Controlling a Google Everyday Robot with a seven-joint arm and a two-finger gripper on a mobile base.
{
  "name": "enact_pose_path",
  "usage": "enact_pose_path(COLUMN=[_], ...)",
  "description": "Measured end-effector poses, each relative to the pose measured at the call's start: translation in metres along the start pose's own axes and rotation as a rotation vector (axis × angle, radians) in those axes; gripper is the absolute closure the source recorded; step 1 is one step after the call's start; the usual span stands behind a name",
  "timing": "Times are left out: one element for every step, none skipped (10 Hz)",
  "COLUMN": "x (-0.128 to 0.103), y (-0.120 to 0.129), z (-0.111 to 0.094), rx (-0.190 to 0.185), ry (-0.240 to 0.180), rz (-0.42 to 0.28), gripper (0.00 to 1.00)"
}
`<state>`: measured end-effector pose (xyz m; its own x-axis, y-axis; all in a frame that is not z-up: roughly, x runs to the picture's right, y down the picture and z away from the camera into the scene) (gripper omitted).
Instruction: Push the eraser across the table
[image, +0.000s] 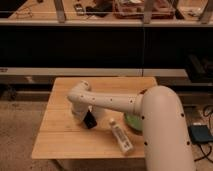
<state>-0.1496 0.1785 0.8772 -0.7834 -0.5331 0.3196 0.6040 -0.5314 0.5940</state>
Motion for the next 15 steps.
enact_pose_path(x=[-0.005, -0.009, -0.014, -0.020, -0.024, -0.028, -0.031, -0.032, -0.034, -0.036, -0.039, -0.041, -0.044, -0.047, -0.052], y=[0.007, 0.014, 0.022, 0.033, 0.039, 0.046, 0.051, 0.054, 0.059, 0.064, 0.072, 0.076, 0.082, 0.088, 0.093], z=[0.000, -0.001, -0.003, -0.005, -0.007, -0.009, -0.010, -0.009, -0.009, -0.010, -0.012, -0.012, -0.013, -0.013, -0.014], rx=[0.001, -0.001, -0.008, -0.018, -0.024, -0.027, -0.030, -0.030, -0.031, -0.035, -0.040, -0.042, -0.045, -0.046, -0.048], ry=[-0.006, -0.013, -0.020, -0.029, -0.034, -0.041, -0.047, -0.050, -0.051, -0.050, -0.050, -0.048, -0.044, -0.039, -0.037], rz=[0.009, 0.015, 0.023, 0.035, 0.041, 0.045, 0.050, 0.054, 0.060, 0.066, 0.076, 0.082, 0.092, 0.102, 0.114], gripper=[0.75, 0.75, 0.75, 0.75, 0.75, 0.75, 0.75, 0.75, 0.75, 0.75, 0.75, 0.75, 0.75, 0.75, 0.75])
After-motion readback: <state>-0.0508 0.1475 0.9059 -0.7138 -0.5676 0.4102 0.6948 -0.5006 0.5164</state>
